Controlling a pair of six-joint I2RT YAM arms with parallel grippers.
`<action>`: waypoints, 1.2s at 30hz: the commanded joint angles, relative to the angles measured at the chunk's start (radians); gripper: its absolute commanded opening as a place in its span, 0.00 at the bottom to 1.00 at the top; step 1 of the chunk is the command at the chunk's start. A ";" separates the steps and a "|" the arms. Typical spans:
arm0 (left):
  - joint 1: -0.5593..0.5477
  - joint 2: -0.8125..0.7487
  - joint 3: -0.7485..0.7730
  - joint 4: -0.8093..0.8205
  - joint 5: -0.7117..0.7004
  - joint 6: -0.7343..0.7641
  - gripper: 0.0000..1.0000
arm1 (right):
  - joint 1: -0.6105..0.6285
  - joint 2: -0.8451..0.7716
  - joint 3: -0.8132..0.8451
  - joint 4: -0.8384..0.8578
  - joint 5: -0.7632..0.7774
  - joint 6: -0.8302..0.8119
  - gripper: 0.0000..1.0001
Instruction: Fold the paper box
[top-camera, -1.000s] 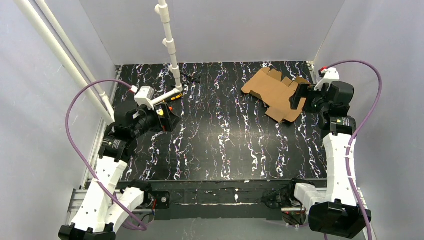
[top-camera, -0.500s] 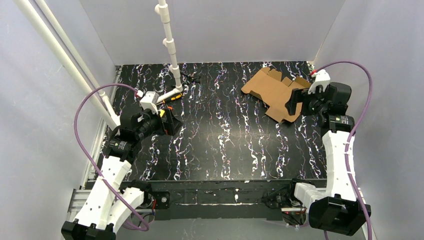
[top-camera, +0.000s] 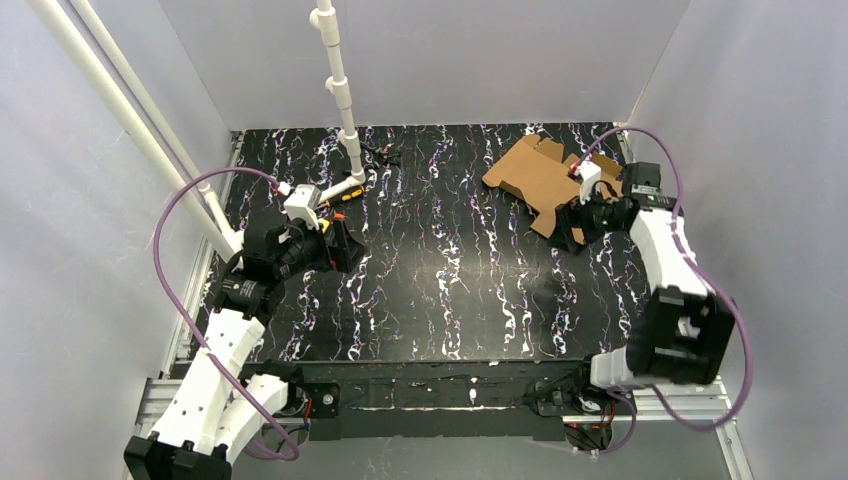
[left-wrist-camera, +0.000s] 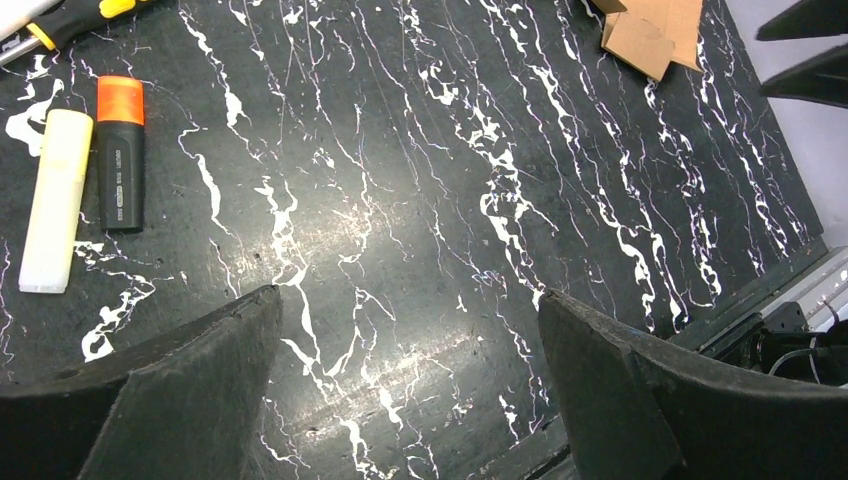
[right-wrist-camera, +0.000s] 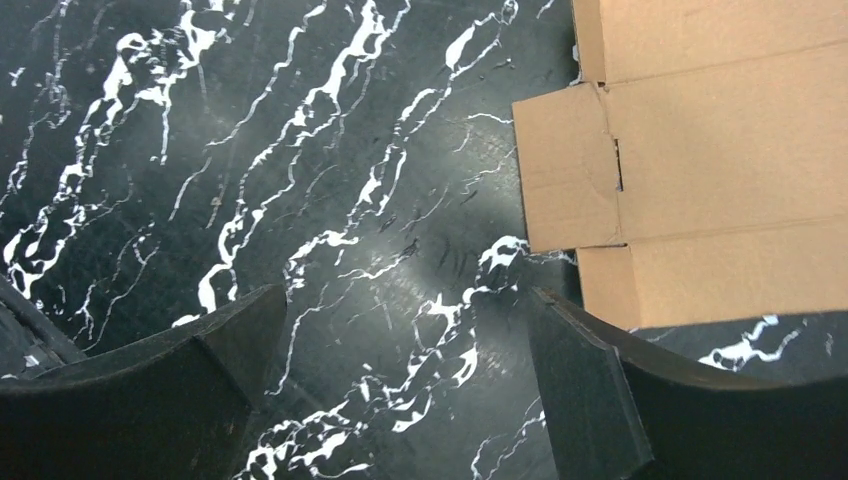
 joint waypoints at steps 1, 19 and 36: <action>0.004 0.009 -0.003 -0.012 -0.002 0.028 0.98 | 0.000 0.170 0.124 -0.027 -0.018 -0.058 0.98; 0.031 0.058 0.002 0.007 0.074 0.002 0.98 | 0.006 0.631 0.421 -0.021 0.099 0.020 0.92; 0.049 0.053 -0.003 0.023 0.113 -0.019 0.98 | 0.012 0.604 0.344 -0.033 -0.036 0.027 0.17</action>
